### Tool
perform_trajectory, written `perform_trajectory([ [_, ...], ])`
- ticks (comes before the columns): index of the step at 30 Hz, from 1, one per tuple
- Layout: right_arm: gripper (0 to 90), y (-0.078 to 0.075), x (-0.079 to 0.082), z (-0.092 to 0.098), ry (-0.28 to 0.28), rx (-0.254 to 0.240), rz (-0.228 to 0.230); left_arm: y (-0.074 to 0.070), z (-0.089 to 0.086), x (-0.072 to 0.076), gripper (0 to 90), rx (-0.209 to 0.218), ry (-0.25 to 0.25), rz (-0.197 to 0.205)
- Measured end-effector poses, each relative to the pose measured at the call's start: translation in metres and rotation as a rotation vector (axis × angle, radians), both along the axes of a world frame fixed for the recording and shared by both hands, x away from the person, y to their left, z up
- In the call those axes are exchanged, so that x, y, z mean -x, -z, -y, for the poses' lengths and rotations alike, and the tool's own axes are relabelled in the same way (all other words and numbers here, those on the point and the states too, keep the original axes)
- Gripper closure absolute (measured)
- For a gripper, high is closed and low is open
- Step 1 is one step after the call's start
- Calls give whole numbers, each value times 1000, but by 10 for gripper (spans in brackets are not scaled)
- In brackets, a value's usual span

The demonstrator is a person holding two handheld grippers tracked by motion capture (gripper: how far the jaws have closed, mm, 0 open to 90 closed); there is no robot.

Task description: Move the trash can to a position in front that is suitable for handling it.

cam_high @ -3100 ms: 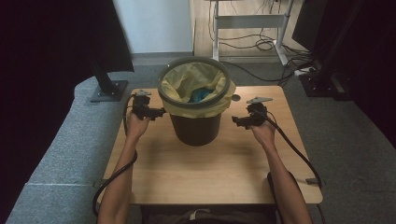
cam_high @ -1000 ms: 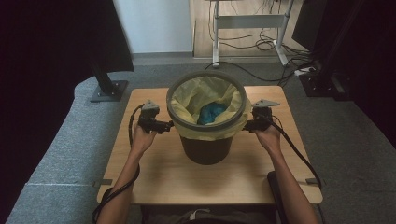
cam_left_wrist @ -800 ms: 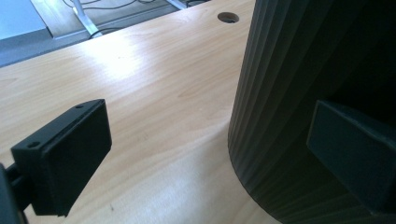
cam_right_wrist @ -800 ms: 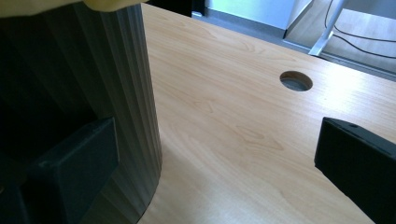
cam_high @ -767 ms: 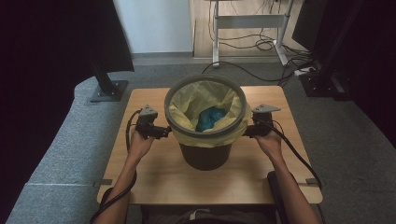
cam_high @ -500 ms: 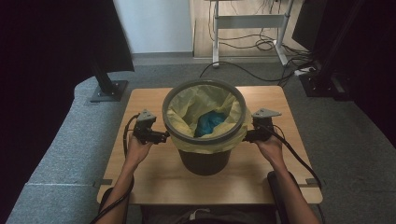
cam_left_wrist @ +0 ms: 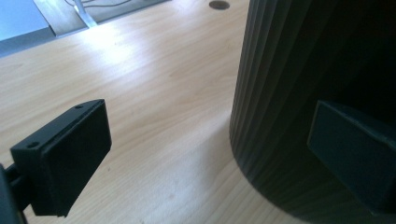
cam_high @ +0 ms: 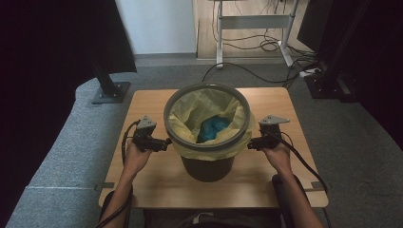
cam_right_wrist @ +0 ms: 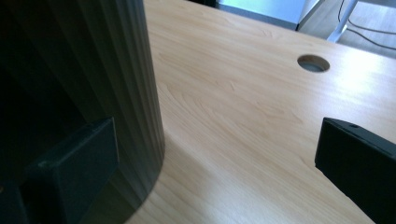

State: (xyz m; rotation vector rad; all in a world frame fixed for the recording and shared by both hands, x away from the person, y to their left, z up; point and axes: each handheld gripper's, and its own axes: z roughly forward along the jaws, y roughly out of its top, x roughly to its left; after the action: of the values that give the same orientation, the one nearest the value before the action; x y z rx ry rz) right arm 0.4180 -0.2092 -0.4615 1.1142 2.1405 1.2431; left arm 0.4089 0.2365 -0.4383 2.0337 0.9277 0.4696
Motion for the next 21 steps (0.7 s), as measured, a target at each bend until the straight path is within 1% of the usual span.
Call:
perform_trajectory([
  [2,0,2,1,6,4,15,-8,4,-4,1,0,-16,0,-10],
  [4,0,5,3,13,12,19,-11,10,-9,3,0,-24,-7,-20],
  [8,0,13,5,30,51,46,-28,22,-19,6,0,-41,-11,-43],
  [10,0,19,6,39,70,49,-42,29,-25,7,0,-24,-20,-58],
  [14,0,32,7,53,102,61,-70,41,-37,7,0,-5,-50,-80],
  [16,0,39,8,60,113,64,-90,47,-41,7,0,-10,-61,-86],
  [19,0,49,8,70,135,100,-117,56,-45,7,0,-17,-69,-94],
  [21,0,55,8,75,145,109,-129,63,-47,6,0,-21,-70,-104],
])
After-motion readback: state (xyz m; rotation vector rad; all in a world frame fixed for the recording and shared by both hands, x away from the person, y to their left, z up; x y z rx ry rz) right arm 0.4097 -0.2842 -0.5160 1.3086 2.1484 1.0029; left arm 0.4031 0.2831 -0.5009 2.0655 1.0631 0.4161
